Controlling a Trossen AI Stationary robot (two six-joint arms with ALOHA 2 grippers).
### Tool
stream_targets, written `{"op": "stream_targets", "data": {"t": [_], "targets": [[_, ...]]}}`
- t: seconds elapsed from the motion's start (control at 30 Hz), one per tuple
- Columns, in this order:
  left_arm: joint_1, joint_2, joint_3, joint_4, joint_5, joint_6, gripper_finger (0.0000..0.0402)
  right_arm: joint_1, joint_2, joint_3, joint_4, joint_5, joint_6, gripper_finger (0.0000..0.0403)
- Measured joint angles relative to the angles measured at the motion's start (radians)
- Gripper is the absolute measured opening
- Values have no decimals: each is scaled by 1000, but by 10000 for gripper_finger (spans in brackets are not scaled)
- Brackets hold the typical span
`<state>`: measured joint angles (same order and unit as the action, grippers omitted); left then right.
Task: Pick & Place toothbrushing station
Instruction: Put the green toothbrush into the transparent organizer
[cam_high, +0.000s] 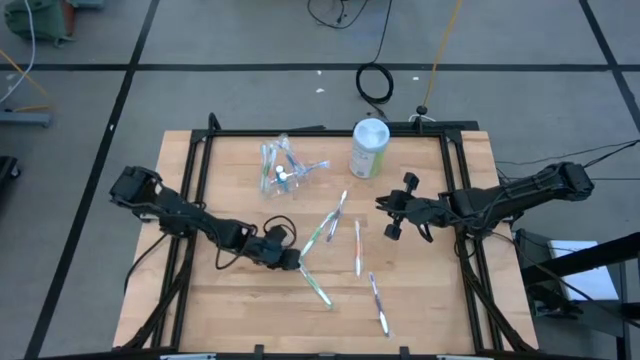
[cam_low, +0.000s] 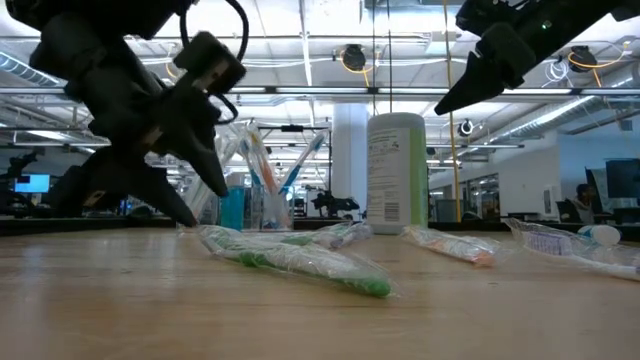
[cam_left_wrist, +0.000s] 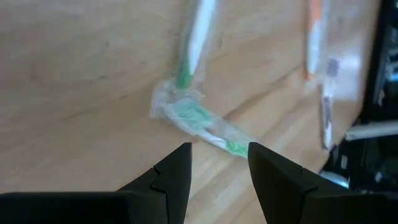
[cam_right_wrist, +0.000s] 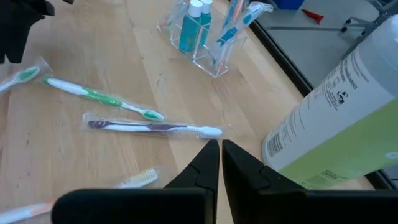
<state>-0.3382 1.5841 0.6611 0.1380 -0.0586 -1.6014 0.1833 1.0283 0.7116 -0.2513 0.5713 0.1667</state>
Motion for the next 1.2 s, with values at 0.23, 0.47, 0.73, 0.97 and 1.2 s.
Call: {"op": "stream_targets", "data": {"t": [0.23, 0.47, 0.73, 0.97, 1.2], "targets": [[6, 85, 37, 1, 44, -76, 161, 0, 0, 0, 1, 0, -59, 11], [81, 98, 41, -24, 114, -47, 161, 0, 0, 0, 37, 0, -158, 11], [148, 98, 42, -55, 179, 64, 157, 0, 0, 0, 120, 0, -242, 11], [158, 98, 41, -76, 150, 134, 80, -1, 0, 0, 122, 0, -243, 11], [188, 99, 40, -57, 128, 277, 17, 0, 0, 0, 122, 0, -243, 11]]}}
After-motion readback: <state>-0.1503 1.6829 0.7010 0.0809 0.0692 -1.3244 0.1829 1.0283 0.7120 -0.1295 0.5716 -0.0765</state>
